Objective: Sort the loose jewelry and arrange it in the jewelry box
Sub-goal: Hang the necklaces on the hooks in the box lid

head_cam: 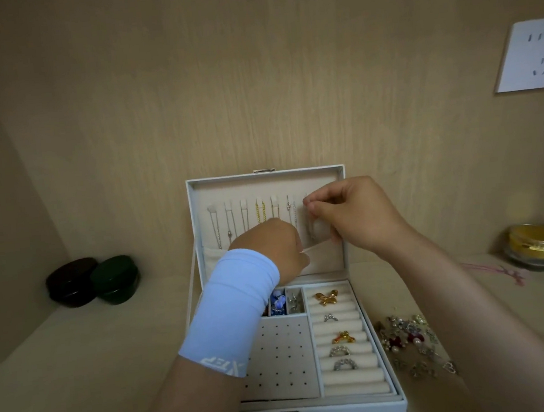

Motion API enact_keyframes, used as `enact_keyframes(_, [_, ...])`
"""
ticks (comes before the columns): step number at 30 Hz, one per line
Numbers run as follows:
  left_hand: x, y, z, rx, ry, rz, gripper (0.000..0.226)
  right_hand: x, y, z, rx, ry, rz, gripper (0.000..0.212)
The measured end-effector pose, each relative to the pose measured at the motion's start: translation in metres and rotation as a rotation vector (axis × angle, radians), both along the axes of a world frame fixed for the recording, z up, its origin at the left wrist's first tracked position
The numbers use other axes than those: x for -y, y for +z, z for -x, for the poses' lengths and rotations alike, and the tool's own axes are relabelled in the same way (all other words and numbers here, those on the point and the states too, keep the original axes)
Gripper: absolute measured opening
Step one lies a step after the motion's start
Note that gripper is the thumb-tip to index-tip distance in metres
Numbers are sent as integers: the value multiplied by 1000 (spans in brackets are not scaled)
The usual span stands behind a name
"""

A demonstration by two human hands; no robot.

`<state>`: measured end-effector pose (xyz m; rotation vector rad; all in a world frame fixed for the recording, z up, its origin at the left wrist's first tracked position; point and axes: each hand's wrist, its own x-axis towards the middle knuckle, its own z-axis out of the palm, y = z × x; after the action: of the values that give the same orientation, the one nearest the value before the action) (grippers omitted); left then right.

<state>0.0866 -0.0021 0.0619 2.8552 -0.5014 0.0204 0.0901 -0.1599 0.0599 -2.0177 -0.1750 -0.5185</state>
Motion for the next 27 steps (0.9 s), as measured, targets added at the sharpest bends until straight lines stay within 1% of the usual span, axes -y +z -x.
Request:
enact_keyframes(3, [-3, 3, 1, -52, -11, -4, 28, -2, -8, -3, 48, -60, 263, 11])
enact_keyframes(6, [-6, 5, 1, -83, -32, 8, 27, -6, -13, -2, 10, -89, 544, 13])
enact_keyframes(8, [-9, 7, 1, -104, -43, 38, 25, -10, -13, 1, 7, -117, 688, 13])
enact_keyframes(9, [-9, 8, 1, -114, -47, 51, 25, -10, -13, 2, 30, -126, 724, 14])
enact_keyframes(12, [-9, 7, 0, -112, -46, 75, 24, -8, -8, 4, 59, -116, 732, 16])
enact_keyframes(15, [-10, 5, -2, -98, -38, 100, 18, -7, -7, 6, 1, -55, 744, 13])
enact_keyframes(17, [-10, 4, -3, -92, -36, 117, 20, -6, -7, 8, -37, -3, 728, 17])
enact_keyframes(18, [-10, 4, -2, -85, -36, 125, 24, -3, -5, 10, -48, 18, 691, 18])
enact_keyframes(20, [-10, 4, -1, -53, -39, 146, 29, 9, 4, 14, -49, 26, 557, 14])
enact_keyframes(22, [-6, 6, 2, -8, -63, 187, 30, 30, 16, 21, -41, -15, 436, 11])
enact_keyframes(23, [-3, 6, 4, 17, -84, 217, 28, 43, 21, 24, -43, -38, 413, 9])
enact_keyframes(25, [13, 5, 11, 63, -136, 280, 24, 76, 27, 31, -83, -73, 431, 8])
enact_keyframes(27, [30, 2, 18, 72, -190, 354, 18, 106, 24, 33, -155, -111, 498, 9])
